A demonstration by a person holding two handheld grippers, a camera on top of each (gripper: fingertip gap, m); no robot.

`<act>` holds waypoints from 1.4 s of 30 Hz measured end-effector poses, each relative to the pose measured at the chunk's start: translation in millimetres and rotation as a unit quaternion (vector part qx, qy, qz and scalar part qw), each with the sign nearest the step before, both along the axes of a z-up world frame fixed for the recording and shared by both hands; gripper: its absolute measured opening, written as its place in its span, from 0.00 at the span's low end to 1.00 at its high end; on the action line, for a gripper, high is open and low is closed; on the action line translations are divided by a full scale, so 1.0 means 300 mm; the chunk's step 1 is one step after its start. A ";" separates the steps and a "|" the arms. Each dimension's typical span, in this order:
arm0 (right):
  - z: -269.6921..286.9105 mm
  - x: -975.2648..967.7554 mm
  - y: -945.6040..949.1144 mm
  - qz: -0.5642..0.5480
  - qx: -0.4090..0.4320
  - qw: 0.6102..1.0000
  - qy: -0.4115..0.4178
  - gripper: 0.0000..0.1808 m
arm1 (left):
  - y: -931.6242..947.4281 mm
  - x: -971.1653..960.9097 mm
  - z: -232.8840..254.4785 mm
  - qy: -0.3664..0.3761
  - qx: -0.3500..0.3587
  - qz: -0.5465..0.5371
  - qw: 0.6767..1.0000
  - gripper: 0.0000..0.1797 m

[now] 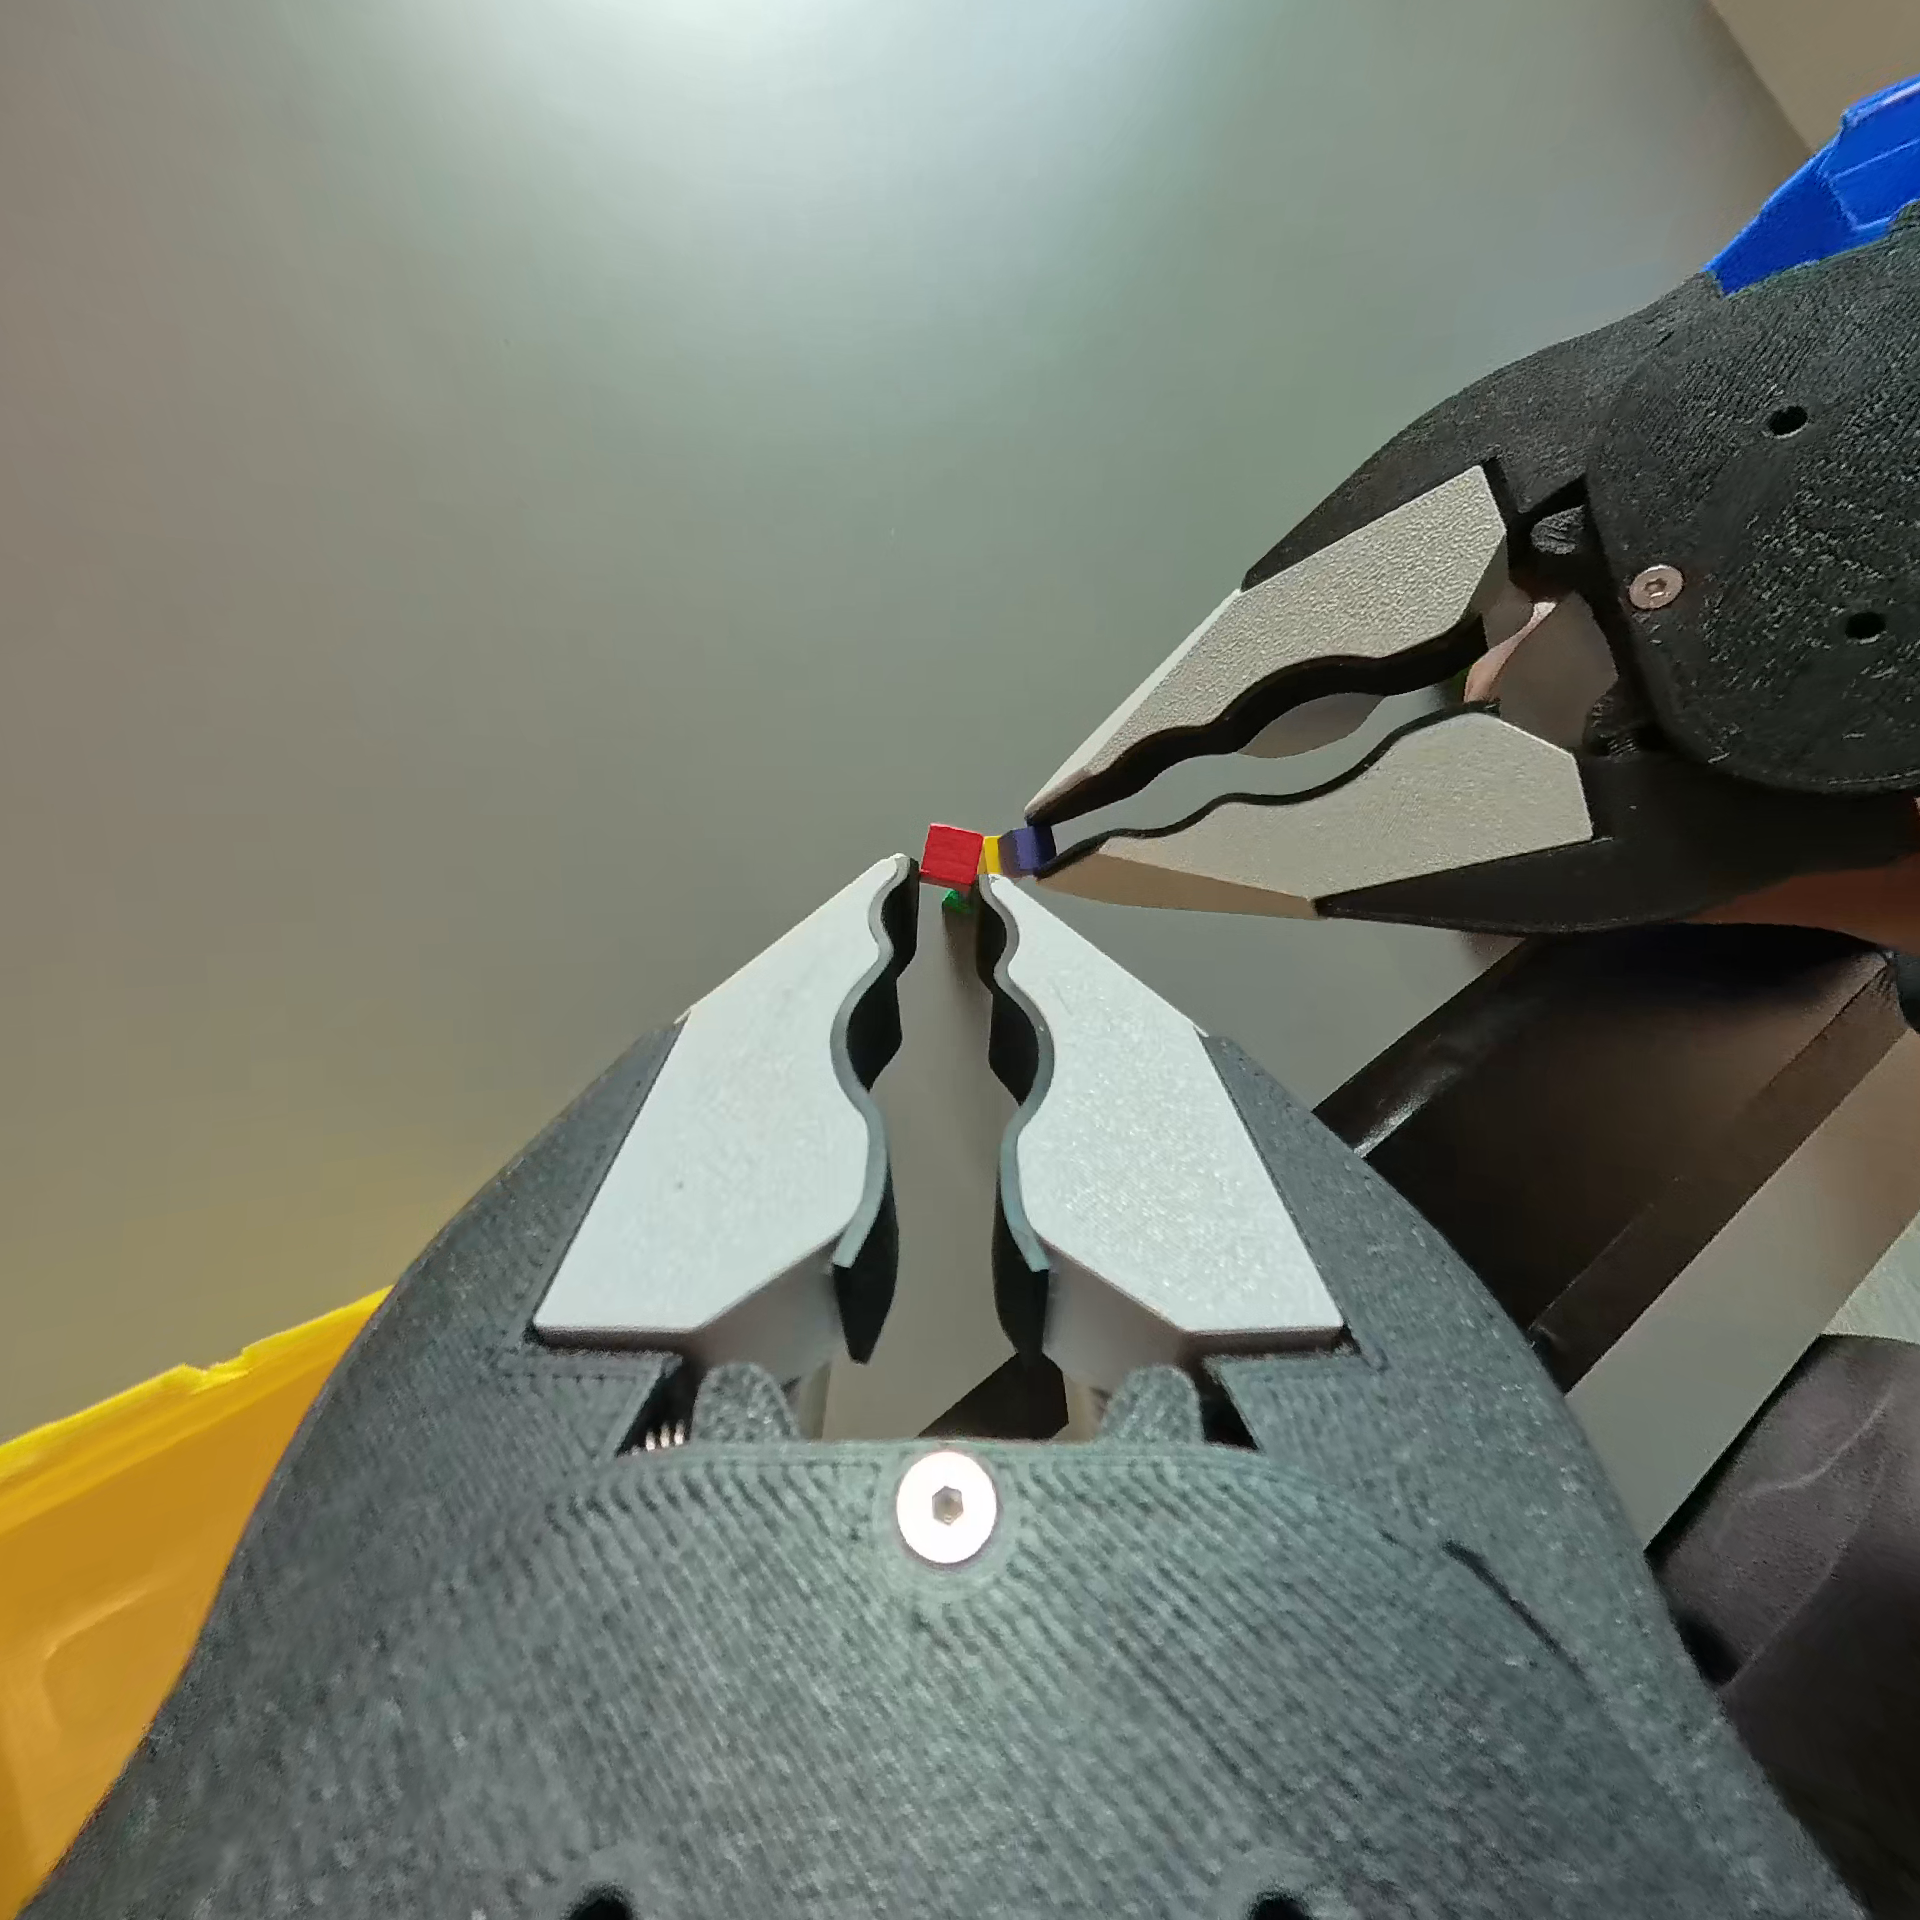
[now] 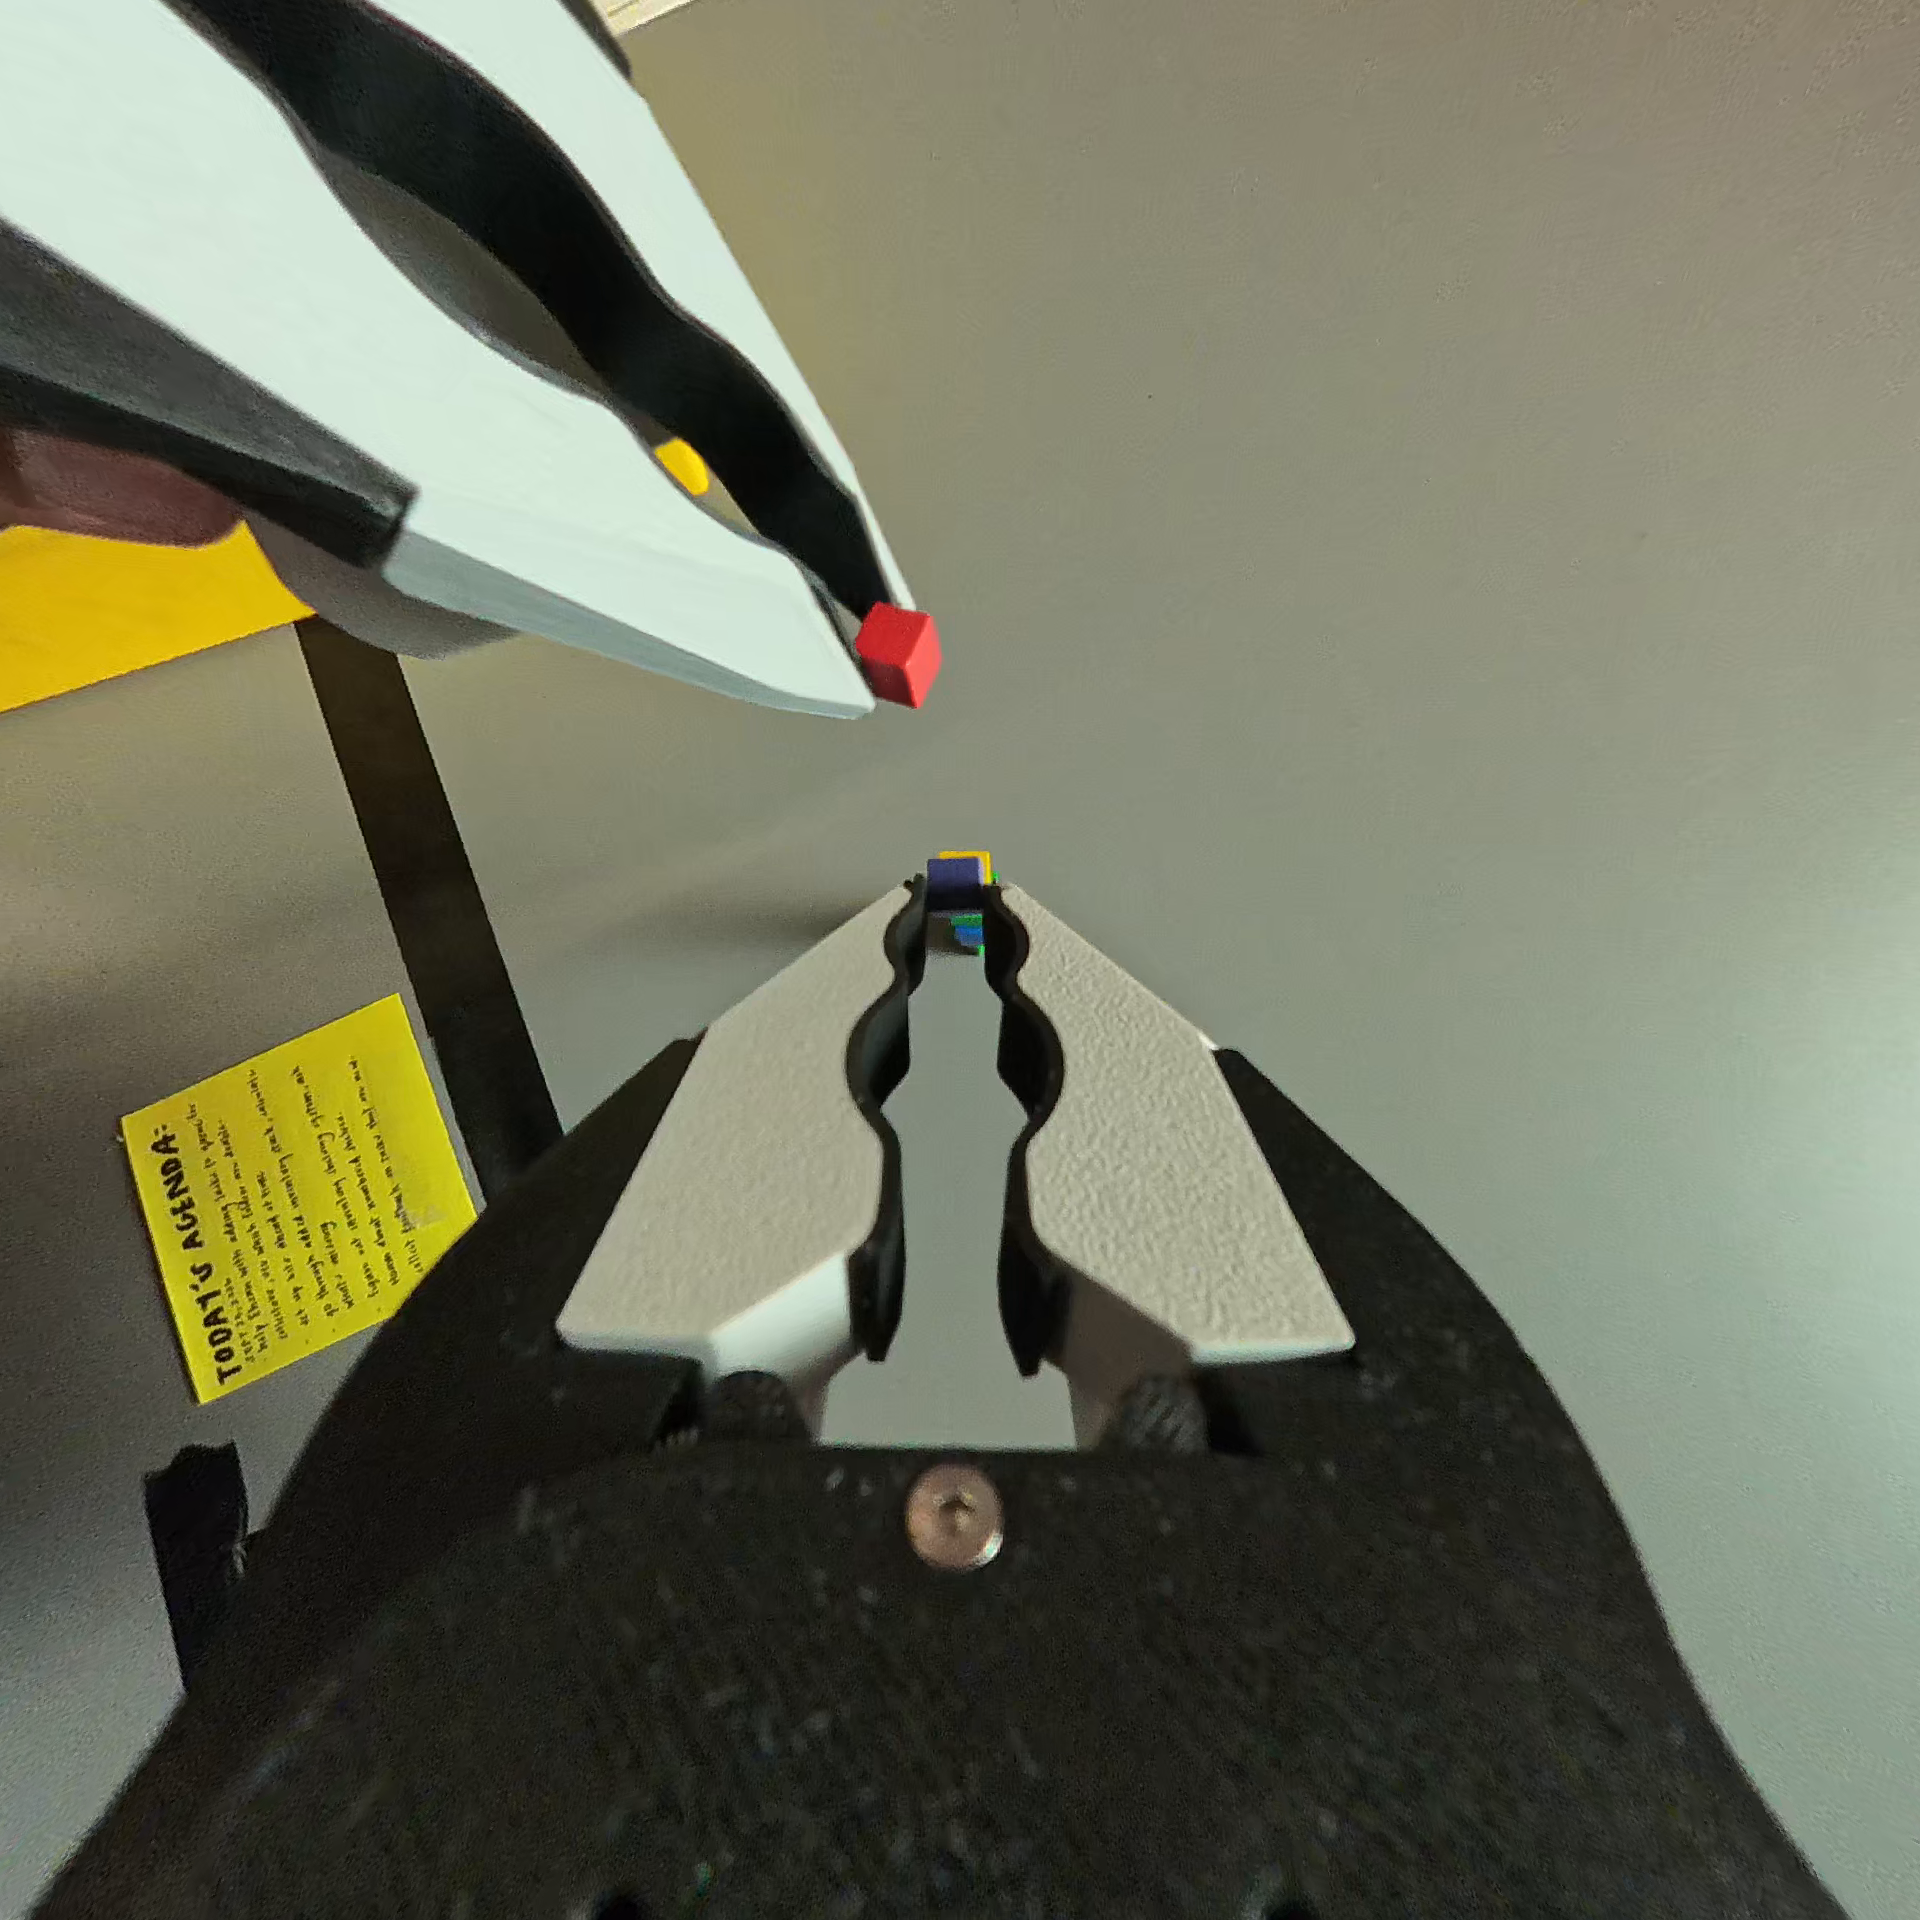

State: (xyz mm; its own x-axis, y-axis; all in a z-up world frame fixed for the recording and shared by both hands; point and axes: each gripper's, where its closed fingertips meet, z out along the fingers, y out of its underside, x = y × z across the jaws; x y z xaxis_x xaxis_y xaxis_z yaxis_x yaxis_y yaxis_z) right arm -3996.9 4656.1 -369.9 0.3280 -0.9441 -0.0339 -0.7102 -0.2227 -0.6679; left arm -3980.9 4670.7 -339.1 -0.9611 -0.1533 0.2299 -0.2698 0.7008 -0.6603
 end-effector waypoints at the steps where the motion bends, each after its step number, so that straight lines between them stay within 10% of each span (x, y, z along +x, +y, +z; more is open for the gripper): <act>1: -0.001 0.000 0.002 0.000 -0.001 1.000 -0.001 0.05 | -0.004 -0.002 -0.001 0.000 0.001 -0.002 1.000 0.04; 42: -0.040 -0.082 0.010 -0.038 0.038 0.999 -0.004 0.00 | -0.012 -0.054 -0.044 0.004 0.036 -0.038 0.999 0.10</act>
